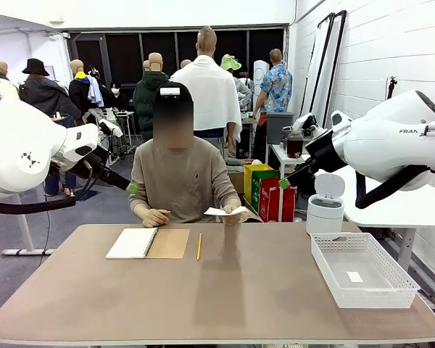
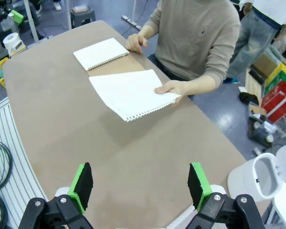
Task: Sort the paper based on its condition.
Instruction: If a person hands you a paper, place it in the Organizing basket , and if it's crumpled, put it in the Trash can.
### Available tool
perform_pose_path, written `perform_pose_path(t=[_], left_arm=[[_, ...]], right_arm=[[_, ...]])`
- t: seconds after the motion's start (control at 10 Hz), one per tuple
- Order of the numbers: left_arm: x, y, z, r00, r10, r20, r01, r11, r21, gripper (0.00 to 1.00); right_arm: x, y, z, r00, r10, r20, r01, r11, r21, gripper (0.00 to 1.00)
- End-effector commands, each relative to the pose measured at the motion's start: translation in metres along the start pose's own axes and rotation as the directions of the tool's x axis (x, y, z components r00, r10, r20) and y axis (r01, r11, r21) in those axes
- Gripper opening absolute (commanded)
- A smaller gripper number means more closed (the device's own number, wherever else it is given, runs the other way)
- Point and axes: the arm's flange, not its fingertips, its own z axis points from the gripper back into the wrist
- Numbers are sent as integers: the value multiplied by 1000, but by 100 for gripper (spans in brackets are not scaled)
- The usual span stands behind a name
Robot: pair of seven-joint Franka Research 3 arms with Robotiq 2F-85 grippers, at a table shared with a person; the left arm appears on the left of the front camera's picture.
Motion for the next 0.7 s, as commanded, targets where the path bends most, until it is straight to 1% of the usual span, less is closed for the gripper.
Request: perform_pose_path(t=[0.0, 0.5, 0.6], left_arm=[[-1, -1, 1, 1000, -7, 1, 7, 1000, -13, 100], [-1, -1, 1, 1000, -7, 1, 7, 1000, -13, 100], [-1, -1, 1, 1000, -7, 1, 7, 1000, -13, 100]], right_arm=[[0, 0, 0, 1000, 1, 1, -1, 1000, 3, 100], [0, 0, 0, 1000, 0, 0, 0, 1000, 0, 100], [4, -4, -4, 996, -87, -19, 87, 996, -14, 100]])
